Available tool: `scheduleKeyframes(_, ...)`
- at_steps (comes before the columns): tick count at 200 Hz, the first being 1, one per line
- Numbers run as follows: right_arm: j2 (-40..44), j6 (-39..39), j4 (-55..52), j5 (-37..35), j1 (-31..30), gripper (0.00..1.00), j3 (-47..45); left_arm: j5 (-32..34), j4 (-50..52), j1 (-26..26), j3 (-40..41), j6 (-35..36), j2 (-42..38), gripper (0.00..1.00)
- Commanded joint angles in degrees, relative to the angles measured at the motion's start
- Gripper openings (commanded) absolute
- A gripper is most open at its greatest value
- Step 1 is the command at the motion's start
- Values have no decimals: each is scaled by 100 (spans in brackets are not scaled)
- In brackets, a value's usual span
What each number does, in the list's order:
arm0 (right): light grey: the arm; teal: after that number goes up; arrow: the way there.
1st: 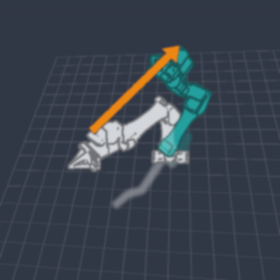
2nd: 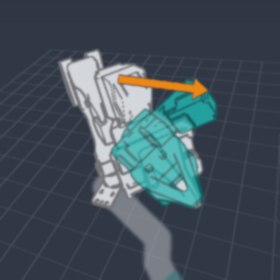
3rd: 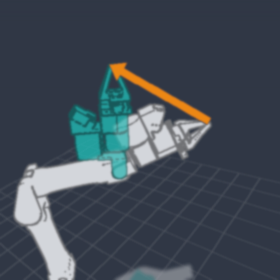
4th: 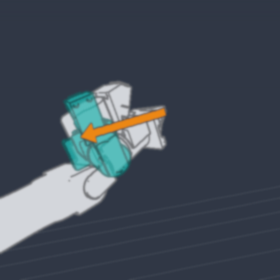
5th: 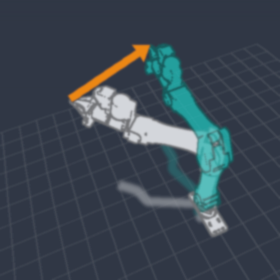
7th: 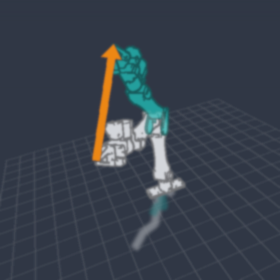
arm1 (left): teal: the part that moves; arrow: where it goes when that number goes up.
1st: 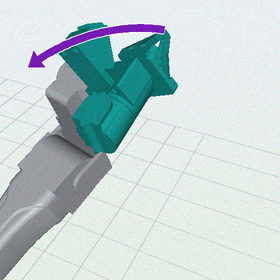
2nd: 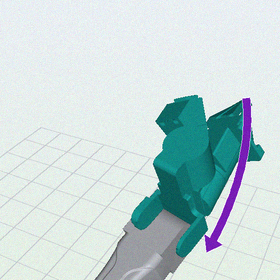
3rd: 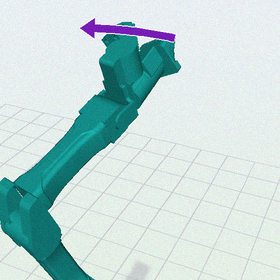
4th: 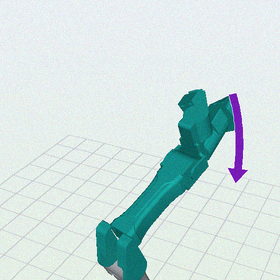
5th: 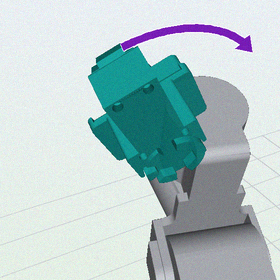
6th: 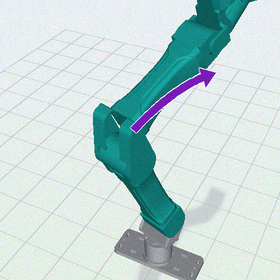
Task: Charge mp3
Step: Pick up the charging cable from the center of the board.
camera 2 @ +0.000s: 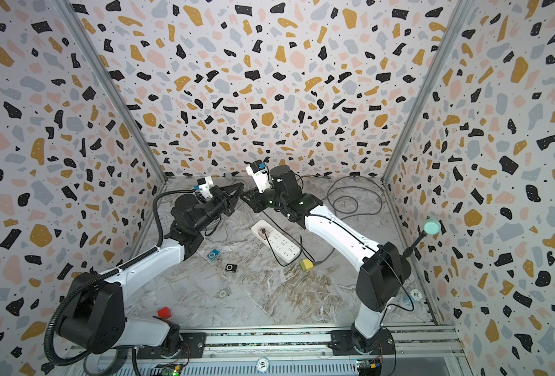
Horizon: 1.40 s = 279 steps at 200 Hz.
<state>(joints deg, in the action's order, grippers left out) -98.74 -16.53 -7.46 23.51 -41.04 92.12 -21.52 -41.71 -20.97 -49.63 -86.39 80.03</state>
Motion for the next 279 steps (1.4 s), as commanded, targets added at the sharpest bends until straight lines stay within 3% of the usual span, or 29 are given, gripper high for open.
scheduleKeyframes(1, 65, 54, -10, 34, 16, 18, 266, -89, -253, -51, 61, 8, -94, 0)
scheduleKeyframes(18, 84, 56, -9, 25, 17, 14, 264, -93, -247, -57, 91, 17, -79, 0)
scheduleKeyframes(47, 74, 138, -110, 40, 13, 0, 370, -98, -195, -64, 136, 52, -72, 0)
scheduleKeyframes(59, 93, 219, -211, 15, 9, 0, 395, -141, -201, -65, 154, 69, -49, 0)
scheduleKeyframes(68, 116, 316, -315, -16, 5, 0, 379, -194, -248, -63, 184, 59, -48, 16)
scheduleKeyframes(85, 323, 563, -391, -106, -9, 0, 157, -194, -256, 28, 192, 56, -93, 36)
scheduleKeyframes(98, 550, 772, -389, -198, -35, 0, -87, -209, -97, 203, 143, 40, -182, 58)
scheduleKeyframes(109, 757, 918, -417, -270, -42, 0, -303, -246, 23, 385, 116, -42, -284, 69)
scheduleKeyframes(121, 960, 1071, -472, -391, -27, 0, -494, -306, 72, 542, 128, -189, -426, 74)
scheduleKeyframes(166, 1269, 1271, -526, -297, 34, 0, -800, -757, -79, 574, 230, -742, -679, 71)
scheduleKeyframes(279, 1140, 1896, -730, -100, -236, 0, -773, -1460, 385, 174, 3, -159, -498, 47)
